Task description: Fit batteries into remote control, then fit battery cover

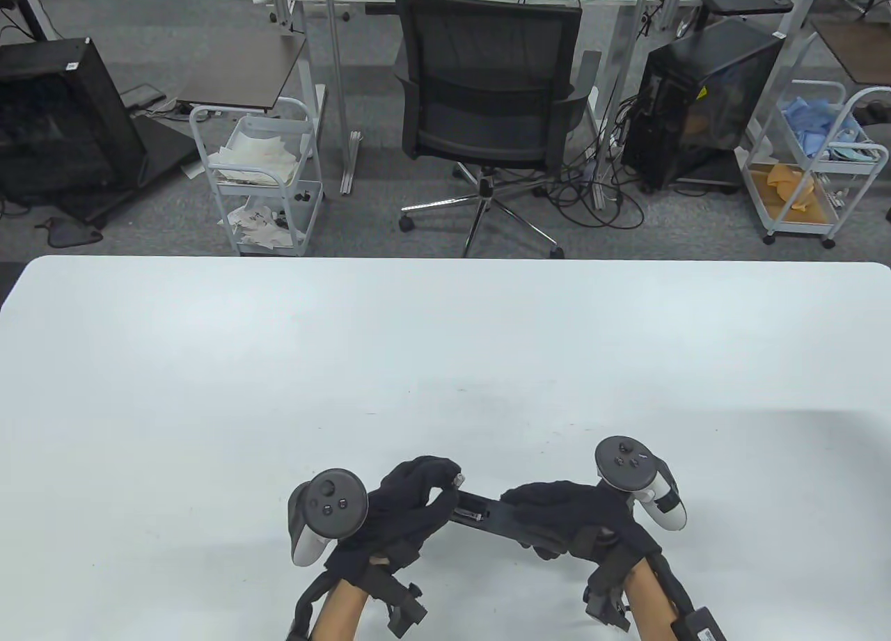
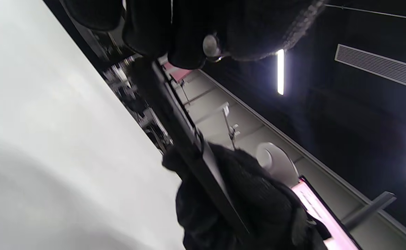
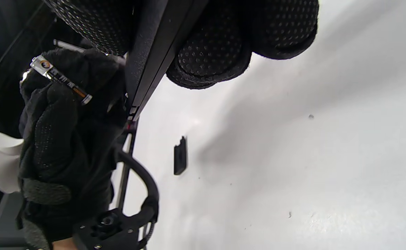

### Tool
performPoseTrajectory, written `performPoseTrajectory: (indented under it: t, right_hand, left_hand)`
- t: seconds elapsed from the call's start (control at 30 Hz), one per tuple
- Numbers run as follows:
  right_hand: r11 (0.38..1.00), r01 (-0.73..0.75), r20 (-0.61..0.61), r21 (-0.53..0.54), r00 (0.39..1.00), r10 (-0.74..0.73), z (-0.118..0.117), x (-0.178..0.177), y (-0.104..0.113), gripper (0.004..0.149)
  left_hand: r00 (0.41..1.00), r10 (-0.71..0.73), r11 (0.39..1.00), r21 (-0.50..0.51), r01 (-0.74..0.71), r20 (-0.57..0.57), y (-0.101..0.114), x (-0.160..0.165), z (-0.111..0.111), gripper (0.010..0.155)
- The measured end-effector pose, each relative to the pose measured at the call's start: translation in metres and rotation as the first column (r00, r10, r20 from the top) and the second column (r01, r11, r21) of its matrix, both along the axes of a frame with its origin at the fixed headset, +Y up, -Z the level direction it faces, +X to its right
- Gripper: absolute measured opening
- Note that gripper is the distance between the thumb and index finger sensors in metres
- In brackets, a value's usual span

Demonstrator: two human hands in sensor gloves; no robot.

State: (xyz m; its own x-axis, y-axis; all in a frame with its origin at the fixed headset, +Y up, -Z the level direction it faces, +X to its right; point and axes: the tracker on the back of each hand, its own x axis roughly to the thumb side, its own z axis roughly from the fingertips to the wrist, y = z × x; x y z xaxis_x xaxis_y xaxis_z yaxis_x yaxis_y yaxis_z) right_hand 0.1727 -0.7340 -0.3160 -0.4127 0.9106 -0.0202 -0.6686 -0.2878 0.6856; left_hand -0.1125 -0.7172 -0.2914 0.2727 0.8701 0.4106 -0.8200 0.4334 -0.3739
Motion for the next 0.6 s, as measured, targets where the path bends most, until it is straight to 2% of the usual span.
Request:
performPoseTrajectory:
  t: [0.03, 0.17, 0.33, 0.47, 0.6]
  right_hand:
    - [1.0, 0.01, -0.003, -0.021, 1.0, -0.01, 0.0, -0.002, -0.003, 0.052]
    - [0.999, 0.025, -0.022, -0.035, 0.999, -0.025, 0.0, -0.004, -0.01, 0.052]
    - [1.0, 0.013, -0.031, 0.022, 0.999, -0.013, 0.006, -0.005, -0.007, 0.051]
    - [0.999, 0.051, -0.023, 0.018, 0.998, -0.051, 0.006, -0.004, -0.007, 0.051]
    - [0.993, 0.117, -0.016, -0.035, 0.993, -0.117, 0.004, 0.001, -0.011, 0.05]
  left_hand:
    - [0.999, 0.023, 0.999, -0.042, -0.022, 0.027, -0.005, 0.002, -0.002, 0.043]
    - [0.996, 0.026, 0.996, -0.082, -0.018, 0.09, -0.015, 0.001, -0.008, 0.043]
    - [0.995, -0.01, 0.998, -0.067, 0.017, 0.1, -0.018, 0.002, -0.008, 0.043]
    - [0.99, -0.073, 0.993, -0.078, 0.083, 0.118, -0.019, 0.004, -0.006, 0.043]
    - [0.988, -0.048, 0.994, -0.093, 0.062, 0.145, -0.02, 0.005, -0.008, 0.043]
